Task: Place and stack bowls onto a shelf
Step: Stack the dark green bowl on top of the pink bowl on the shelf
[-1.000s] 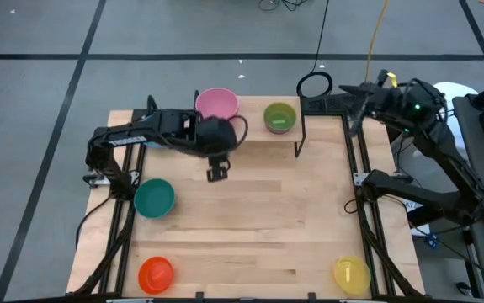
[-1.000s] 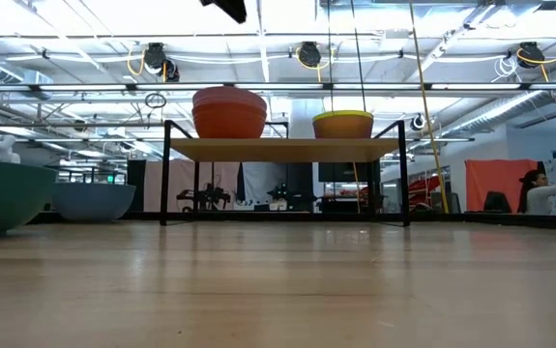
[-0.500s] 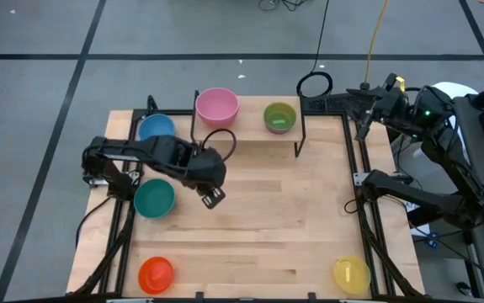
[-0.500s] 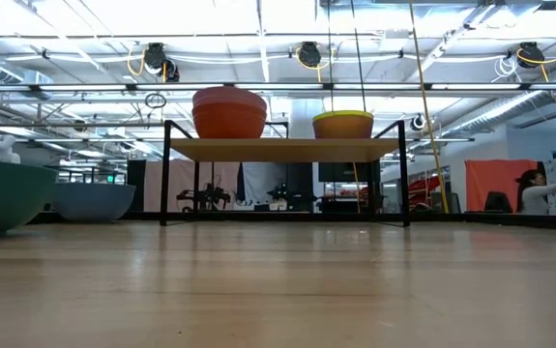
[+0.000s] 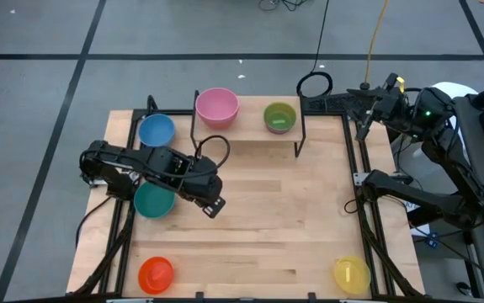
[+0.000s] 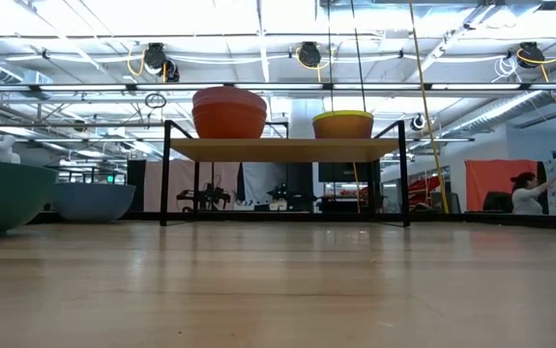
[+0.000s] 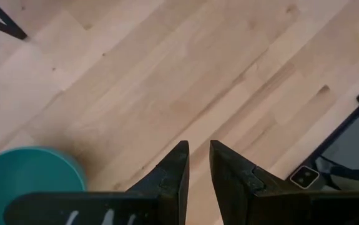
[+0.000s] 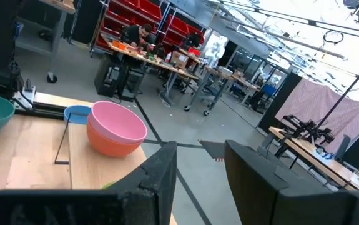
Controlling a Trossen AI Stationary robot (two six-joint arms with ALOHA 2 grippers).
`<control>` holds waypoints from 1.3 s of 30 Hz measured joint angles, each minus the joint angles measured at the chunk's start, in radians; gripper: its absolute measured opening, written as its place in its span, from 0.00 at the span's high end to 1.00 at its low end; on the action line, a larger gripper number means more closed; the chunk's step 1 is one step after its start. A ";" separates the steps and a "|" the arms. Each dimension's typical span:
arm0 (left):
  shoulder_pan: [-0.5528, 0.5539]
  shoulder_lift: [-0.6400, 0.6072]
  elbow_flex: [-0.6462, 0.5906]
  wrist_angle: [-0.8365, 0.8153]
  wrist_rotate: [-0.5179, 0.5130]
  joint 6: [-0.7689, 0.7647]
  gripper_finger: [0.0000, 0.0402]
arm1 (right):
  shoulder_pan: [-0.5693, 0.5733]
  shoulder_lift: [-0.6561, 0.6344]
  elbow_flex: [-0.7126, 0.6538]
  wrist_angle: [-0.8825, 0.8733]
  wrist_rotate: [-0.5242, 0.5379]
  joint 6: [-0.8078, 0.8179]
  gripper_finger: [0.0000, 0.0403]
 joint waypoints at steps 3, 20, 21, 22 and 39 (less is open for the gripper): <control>-0.001 0.000 0.000 0.000 0.005 -0.002 0.84 | 0.000 -0.001 0.000 0.000 0.000 0.000 0.69; 0.018 0.000 0.000 0.000 0.038 0.079 0.78 | 0.000 -0.001 0.000 0.000 -0.001 -0.048 0.69; 0.020 0.000 0.000 0.000 0.033 0.070 0.76 | 0.000 -0.001 0.000 0.000 -0.001 -0.049 0.69; 0.023 0.000 0.000 0.000 0.032 0.065 0.73 | 0.000 -0.001 0.000 0.000 -0.001 -0.049 0.69; 0.015 -0.041 -0.522 -0.003 0.224 -0.101 0.63 | 0.000 -0.001 0.000 0.020 0.000 -0.063 0.69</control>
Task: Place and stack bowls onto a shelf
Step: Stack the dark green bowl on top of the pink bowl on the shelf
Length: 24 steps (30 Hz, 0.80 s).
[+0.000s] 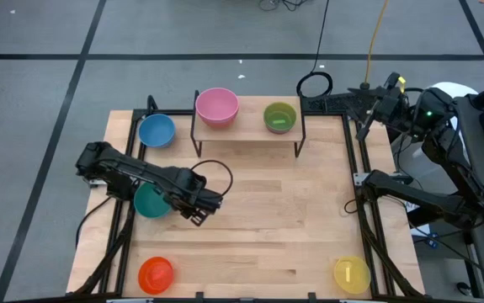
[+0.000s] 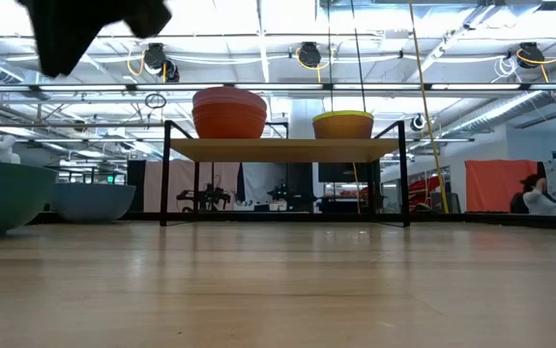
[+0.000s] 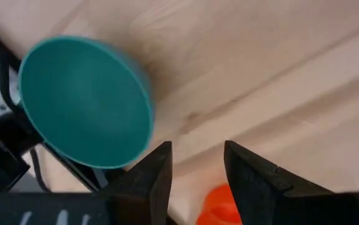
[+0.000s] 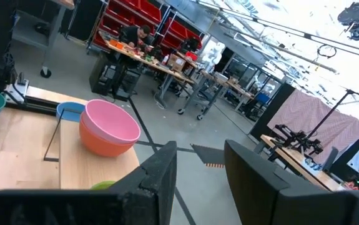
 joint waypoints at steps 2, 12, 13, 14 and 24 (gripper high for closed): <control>0.000 -0.002 -0.043 0.006 0.001 -0.035 0.63 | 0.000 0.000 0.000 0.011 0.000 0.005 0.69; 0.002 -0.007 -0.243 0.027 -0.016 -0.119 0.63 | 0.000 0.000 0.000 0.027 0.000 0.010 0.69; 0.002 -0.007 -0.265 0.045 -0.012 -0.119 0.63 | 0.000 0.000 0.000 0.027 0.000 0.010 0.69; 0.003 -0.007 -0.286 0.069 -0.003 -0.119 0.63 | 0.000 0.000 0.000 0.027 0.000 0.010 0.69; 0.003 -0.007 -0.421 0.215 0.006 -0.100 0.63 | 0.000 0.000 0.000 0.027 0.002 0.011 0.69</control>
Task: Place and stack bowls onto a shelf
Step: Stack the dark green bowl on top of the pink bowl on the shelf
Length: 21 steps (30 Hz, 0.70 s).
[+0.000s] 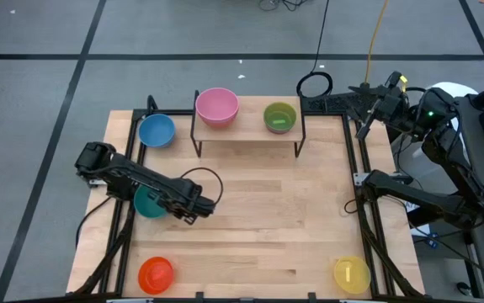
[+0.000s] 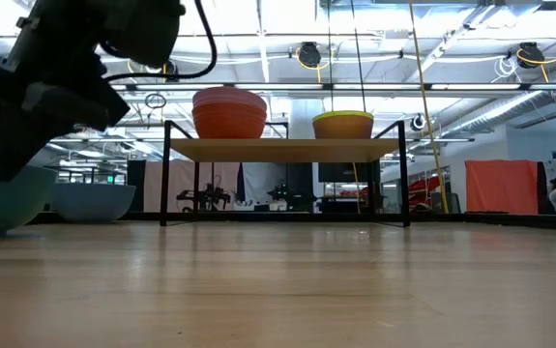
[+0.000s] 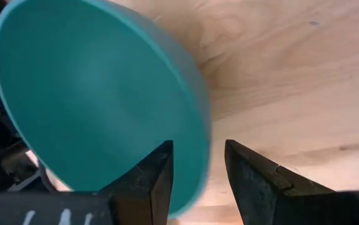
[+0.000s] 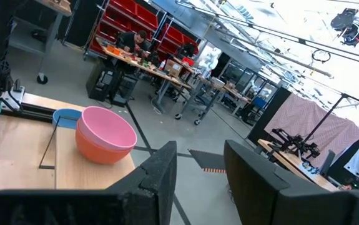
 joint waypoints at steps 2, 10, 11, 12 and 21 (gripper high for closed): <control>0.000 0.000 -0.019 0.000 0.000 0.000 0.63 | 0.000 0.000 0.000 0.000 0.000 0.000 0.69; 0.000 0.000 -0.103 0.085 0.004 0.080 0.63 | 0.000 0.000 0.000 0.007 0.002 0.004 0.69; 0.000 0.000 -0.110 0.095 0.005 0.092 0.63 | 0.000 0.000 0.000 0.009 0.002 0.004 0.69; 0.000 0.000 -0.116 0.104 0.007 0.099 0.64 | 0.000 0.000 0.000 0.012 0.002 0.004 0.69; 0.014 0.000 -0.156 0.135 0.040 0.178 0.97 | 0.000 0.000 0.000 0.022 0.002 0.004 0.69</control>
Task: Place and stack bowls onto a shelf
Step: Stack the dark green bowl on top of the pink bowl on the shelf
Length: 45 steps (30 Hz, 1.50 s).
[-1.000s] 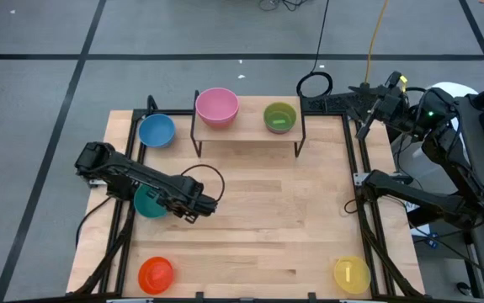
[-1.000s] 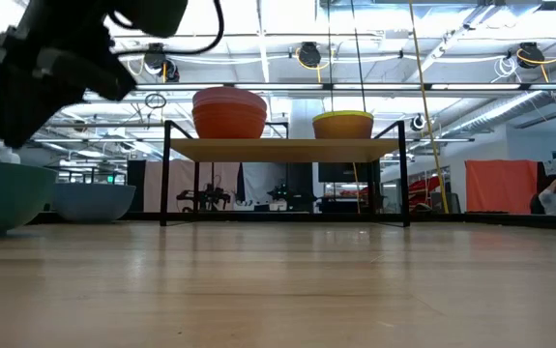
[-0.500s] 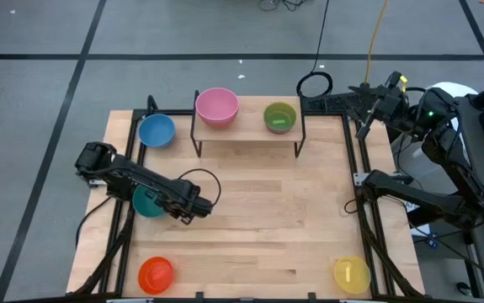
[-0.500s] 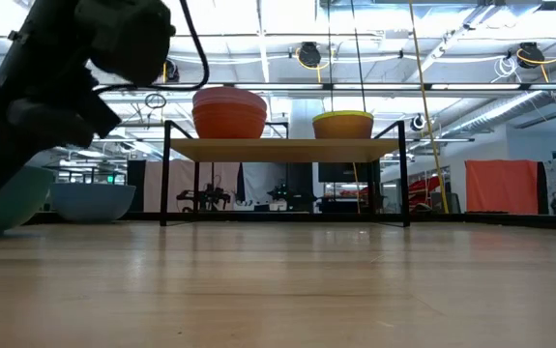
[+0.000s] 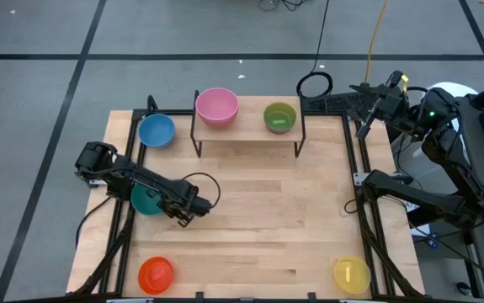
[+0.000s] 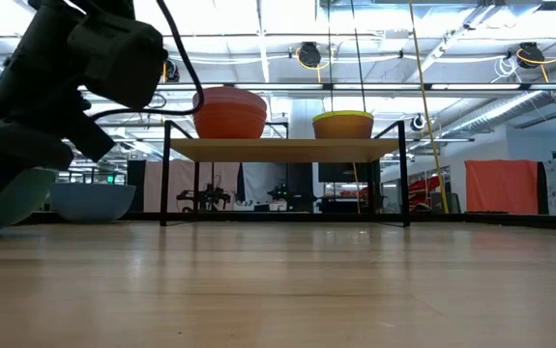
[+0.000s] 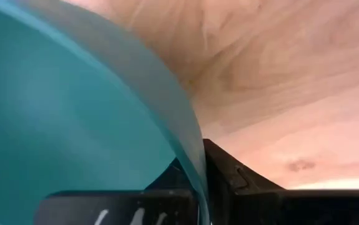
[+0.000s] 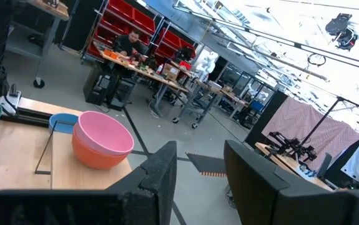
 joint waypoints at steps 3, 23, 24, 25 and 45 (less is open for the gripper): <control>0.013 0.000 0.005 -0.003 -0.002 0.027 0.98 | 0.000 0.000 0.000 0.000 0.000 0.000 0.69; 0.202 -0.109 0.684 -0.345 -0.072 0.268 0.99 | 0.000 0.000 0.000 0.000 0.001 0.029 0.69; 0.215 -0.120 0.726 -0.351 -0.094 0.278 0.99 | 0.000 0.000 0.000 0.000 0.000 0.028 0.69; 0.225 -0.133 0.761 -0.352 -0.118 0.294 0.99 | 0.000 0.000 0.000 0.000 0.000 0.027 0.69; 0.597 -0.152 1.190 -0.348 -0.387 1.080 0.99 | 0.000 0.013 0.000 0.001 0.000 0.026 0.69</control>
